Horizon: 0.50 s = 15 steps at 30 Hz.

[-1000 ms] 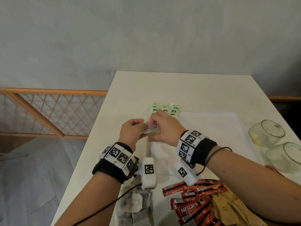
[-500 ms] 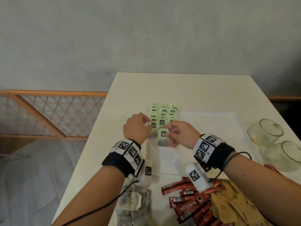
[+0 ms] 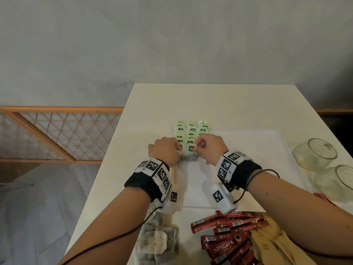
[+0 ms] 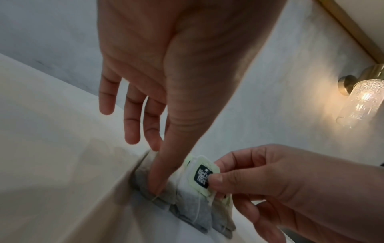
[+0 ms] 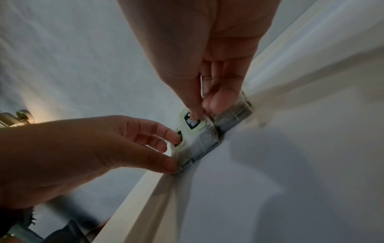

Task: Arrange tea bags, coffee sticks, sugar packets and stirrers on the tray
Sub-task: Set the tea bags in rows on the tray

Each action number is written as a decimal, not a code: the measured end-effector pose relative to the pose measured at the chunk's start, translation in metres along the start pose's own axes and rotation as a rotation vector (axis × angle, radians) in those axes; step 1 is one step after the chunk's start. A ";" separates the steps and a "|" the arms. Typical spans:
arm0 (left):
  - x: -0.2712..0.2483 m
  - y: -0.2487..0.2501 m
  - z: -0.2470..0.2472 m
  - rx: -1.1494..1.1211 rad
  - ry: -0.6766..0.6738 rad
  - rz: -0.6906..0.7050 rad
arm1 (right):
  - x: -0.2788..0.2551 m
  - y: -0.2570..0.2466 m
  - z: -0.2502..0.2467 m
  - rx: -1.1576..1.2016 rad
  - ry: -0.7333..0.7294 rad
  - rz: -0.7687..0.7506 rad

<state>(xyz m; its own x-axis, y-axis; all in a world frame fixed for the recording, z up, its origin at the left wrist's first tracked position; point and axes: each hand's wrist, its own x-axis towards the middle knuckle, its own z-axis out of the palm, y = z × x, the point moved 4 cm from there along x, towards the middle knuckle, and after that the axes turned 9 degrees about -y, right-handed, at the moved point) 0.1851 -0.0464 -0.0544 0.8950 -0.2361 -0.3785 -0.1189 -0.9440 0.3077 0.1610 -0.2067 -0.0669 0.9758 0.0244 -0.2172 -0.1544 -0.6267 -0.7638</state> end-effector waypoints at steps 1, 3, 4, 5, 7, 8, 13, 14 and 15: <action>0.001 0.000 0.000 0.001 -0.005 -0.004 | 0.002 0.000 0.000 -0.021 0.003 -0.008; 0.003 0.000 0.000 0.001 -0.015 -0.012 | 0.006 0.001 0.000 -0.055 0.002 -0.016; 0.003 0.000 0.000 0.003 -0.019 -0.018 | 0.008 0.002 0.001 -0.063 0.004 -0.016; 0.003 0.000 0.000 0.006 -0.026 -0.025 | 0.009 0.002 0.002 -0.063 0.009 -0.015; 0.002 0.002 -0.003 0.015 -0.030 -0.032 | 0.008 0.002 0.001 -0.053 0.034 -0.021; 0.000 0.004 -0.005 0.016 -0.028 -0.028 | 0.007 0.001 -0.001 -0.051 0.048 -0.025; -0.019 0.019 -0.021 -0.010 -0.002 0.023 | -0.012 -0.010 -0.017 -0.082 0.102 -0.078; -0.025 0.023 -0.024 -0.021 0.009 0.039 | -0.020 -0.013 -0.020 -0.090 0.108 -0.094; -0.032 0.027 -0.026 -0.037 0.020 0.056 | -0.028 -0.015 -0.022 -0.092 0.113 -0.111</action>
<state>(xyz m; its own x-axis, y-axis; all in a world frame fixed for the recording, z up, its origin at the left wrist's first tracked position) 0.1643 -0.0582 -0.0113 0.8956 -0.2836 -0.3427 -0.1537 -0.9203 0.3599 0.1399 -0.2157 -0.0361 0.9981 0.0125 -0.0611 -0.0354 -0.6936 -0.7195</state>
